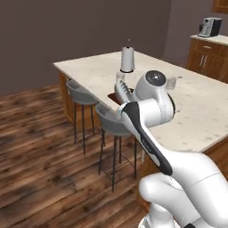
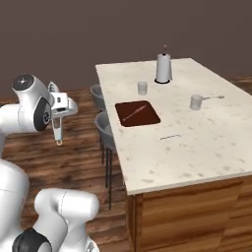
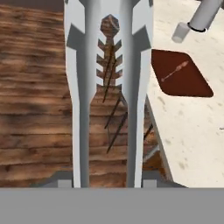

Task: Take the tongs from the drawer on the right and place them on the dining counter next to the tray containing the kebab skewer.

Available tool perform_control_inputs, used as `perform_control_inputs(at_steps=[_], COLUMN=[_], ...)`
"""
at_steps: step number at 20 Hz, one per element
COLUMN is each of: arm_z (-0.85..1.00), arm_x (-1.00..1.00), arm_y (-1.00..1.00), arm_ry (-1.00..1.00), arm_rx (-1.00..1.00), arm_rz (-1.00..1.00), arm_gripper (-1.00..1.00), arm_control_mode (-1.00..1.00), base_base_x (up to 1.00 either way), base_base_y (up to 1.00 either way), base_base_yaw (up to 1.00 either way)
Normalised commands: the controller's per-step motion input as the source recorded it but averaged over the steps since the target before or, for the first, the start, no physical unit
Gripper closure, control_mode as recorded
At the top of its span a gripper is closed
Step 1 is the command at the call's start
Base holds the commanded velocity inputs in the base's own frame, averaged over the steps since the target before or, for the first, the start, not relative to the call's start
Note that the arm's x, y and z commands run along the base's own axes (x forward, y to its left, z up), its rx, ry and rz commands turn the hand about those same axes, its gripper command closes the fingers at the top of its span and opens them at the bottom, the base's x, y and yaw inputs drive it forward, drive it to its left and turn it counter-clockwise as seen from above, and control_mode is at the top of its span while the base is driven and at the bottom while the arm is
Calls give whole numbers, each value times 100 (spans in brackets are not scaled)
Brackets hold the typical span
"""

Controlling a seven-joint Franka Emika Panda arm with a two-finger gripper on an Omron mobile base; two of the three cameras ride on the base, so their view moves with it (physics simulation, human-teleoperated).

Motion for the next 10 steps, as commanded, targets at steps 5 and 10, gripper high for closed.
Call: perform_control_inputs(at_steps=[5,10], arm_z=[0,0], arm_x=[0,0], arm_y=[0,0], arm_ry=[0,0], arm_rx=[0,0], arm_rz=[0,0], arm_gripper=[100,100], arm_control_mode=[100,100], base_base_x=[72,73], base_base_y=[56,51], base_base_yaw=[-65,-53])
